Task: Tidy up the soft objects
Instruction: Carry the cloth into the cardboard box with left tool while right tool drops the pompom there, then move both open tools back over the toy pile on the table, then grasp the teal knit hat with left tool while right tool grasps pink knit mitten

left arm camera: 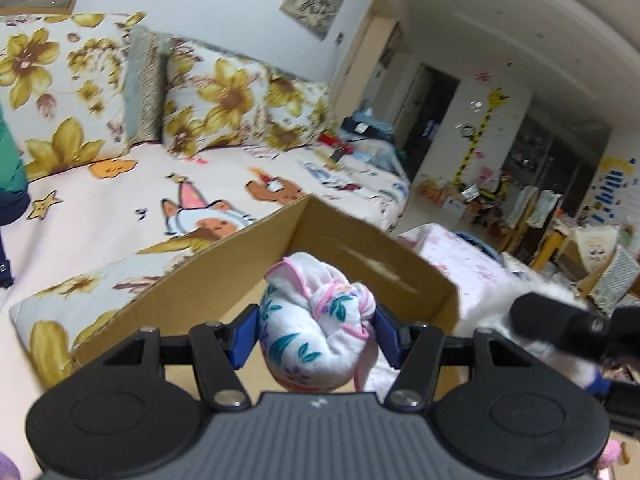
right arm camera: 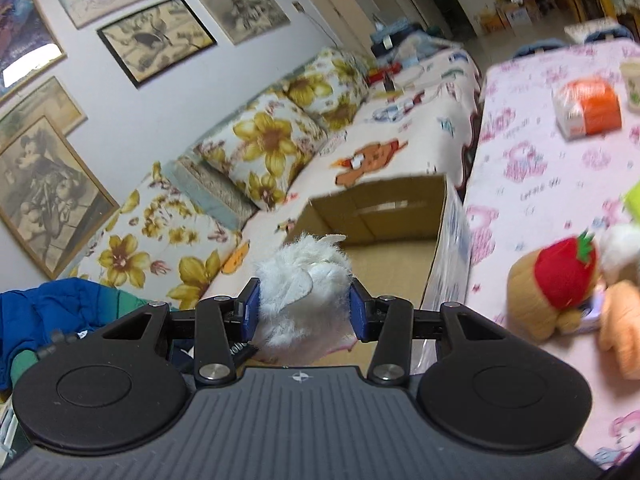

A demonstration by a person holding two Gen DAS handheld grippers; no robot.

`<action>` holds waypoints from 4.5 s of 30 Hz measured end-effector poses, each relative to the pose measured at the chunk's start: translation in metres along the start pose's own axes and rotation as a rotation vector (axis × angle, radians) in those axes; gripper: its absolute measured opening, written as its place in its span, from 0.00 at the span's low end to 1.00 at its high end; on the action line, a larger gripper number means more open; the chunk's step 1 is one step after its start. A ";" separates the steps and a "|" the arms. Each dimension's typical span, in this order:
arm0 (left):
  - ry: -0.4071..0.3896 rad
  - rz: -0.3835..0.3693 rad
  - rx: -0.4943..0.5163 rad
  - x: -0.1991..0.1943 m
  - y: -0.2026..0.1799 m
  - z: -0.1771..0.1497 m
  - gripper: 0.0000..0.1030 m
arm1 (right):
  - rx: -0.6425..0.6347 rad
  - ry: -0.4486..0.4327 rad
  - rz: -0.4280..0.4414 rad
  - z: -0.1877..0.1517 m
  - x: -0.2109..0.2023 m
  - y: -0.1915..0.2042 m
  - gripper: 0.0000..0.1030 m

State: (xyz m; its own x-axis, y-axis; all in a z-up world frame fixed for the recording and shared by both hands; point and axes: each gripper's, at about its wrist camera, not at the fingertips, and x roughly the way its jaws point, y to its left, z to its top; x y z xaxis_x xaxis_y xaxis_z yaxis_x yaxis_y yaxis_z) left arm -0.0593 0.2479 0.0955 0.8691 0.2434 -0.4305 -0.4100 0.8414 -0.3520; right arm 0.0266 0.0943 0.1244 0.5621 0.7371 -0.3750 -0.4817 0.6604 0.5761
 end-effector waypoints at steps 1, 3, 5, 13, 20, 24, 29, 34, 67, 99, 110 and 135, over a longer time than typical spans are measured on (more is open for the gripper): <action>0.007 0.018 -0.002 0.003 0.003 0.000 0.59 | 0.018 0.012 0.006 0.000 0.006 -0.004 0.54; 0.025 0.032 -0.019 0.005 0.009 0.000 0.59 | 0.038 0.027 0.011 -0.002 0.015 -0.008 0.55; 0.044 0.051 -0.025 0.005 0.013 -0.002 0.59 | 0.038 0.034 0.011 -0.006 0.013 -0.004 0.57; 0.013 0.128 0.024 0.005 0.011 -0.002 0.80 | 0.066 0.007 0.006 -0.017 -0.007 -0.001 0.95; -0.011 0.082 0.056 0.000 0.002 -0.003 0.83 | 0.022 -0.085 -0.075 -0.014 -0.035 -0.003 0.97; -0.037 0.038 0.088 -0.004 -0.008 -0.005 0.91 | 0.003 -0.138 -0.137 -0.016 -0.050 -0.010 0.98; -0.060 -0.022 0.133 -0.008 -0.022 -0.010 0.92 | -0.029 -0.190 -0.207 -0.019 -0.064 -0.019 0.98; -0.073 -0.064 0.187 -0.010 -0.036 -0.015 0.93 | -0.061 -0.216 -0.263 -0.022 -0.069 -0.024 0.98; -0.032 -0.228 0.347 -0.010 -0.110 -0.059 0.99 | -0.147 -0.336 -0.471 -0.035 -0.103 -0.052 1.00; -0.002 -0.438 0.630 -0.016 -0.205 -0.121 0.99 | 0.088 -0.400 -0.625 -0.030 -0.114 -0.115 1.00; 0.058 -0.497 0.702 0.006 -0.243 -0.141 0.99 | 0.206 -0.338 -0.552 -0.028 -0.097 -0.139 1.00; 0.283 -0.551 0.491 0.059 -0.235 -0.132 0.73 | 0.184 -0.238 -0.545 -0.031 -0.102 -0.134 0.76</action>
State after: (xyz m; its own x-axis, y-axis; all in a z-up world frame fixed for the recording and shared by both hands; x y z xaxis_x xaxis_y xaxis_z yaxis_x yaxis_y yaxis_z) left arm 0.0512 0.0010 0.0431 0.7812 -0.3466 -0.5192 0.2853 0.9380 -0.1969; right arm 0.0130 -0.0648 0.0632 0.8391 0.2349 -0.4906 0.0286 0.8816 0.4711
